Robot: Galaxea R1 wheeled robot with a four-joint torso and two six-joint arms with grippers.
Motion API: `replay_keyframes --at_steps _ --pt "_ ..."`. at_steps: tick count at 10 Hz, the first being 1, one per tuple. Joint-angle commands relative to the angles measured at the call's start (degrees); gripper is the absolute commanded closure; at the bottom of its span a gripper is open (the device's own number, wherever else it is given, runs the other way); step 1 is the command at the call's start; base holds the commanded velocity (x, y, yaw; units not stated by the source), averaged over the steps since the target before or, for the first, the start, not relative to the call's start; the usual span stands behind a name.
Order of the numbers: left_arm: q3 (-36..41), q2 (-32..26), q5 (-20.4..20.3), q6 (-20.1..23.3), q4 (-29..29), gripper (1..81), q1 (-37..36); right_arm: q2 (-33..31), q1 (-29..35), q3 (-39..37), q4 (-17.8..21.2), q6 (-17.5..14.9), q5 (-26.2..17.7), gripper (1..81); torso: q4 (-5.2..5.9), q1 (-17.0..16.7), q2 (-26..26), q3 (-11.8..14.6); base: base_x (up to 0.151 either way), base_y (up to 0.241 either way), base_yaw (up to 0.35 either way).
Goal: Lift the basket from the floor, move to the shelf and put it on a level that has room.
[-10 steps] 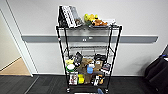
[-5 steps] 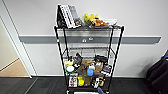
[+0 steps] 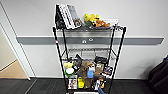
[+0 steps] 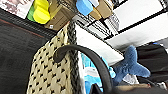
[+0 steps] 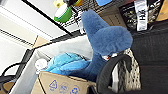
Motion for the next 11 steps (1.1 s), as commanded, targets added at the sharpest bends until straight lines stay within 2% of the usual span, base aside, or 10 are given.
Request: replay_keyframes --at_steps 1,11 --pt "7.83 -3.15 -1.92 -0.15 -0.64 81.1 -8.74 -3.92 8.59 10.13 1.08 0.41 4.87 81.1 0.00 0.00 0.00 0.00 0.104 0.000 0.000" --pt "15.49 -7.46 -4.47 0.02 -0.55 81.1 -8.38 -7.97 9.03 17.26 0.81 0.41 6.90 81.1 0.00 0.00 0.00 0.00 0.094 0.000 0.000"
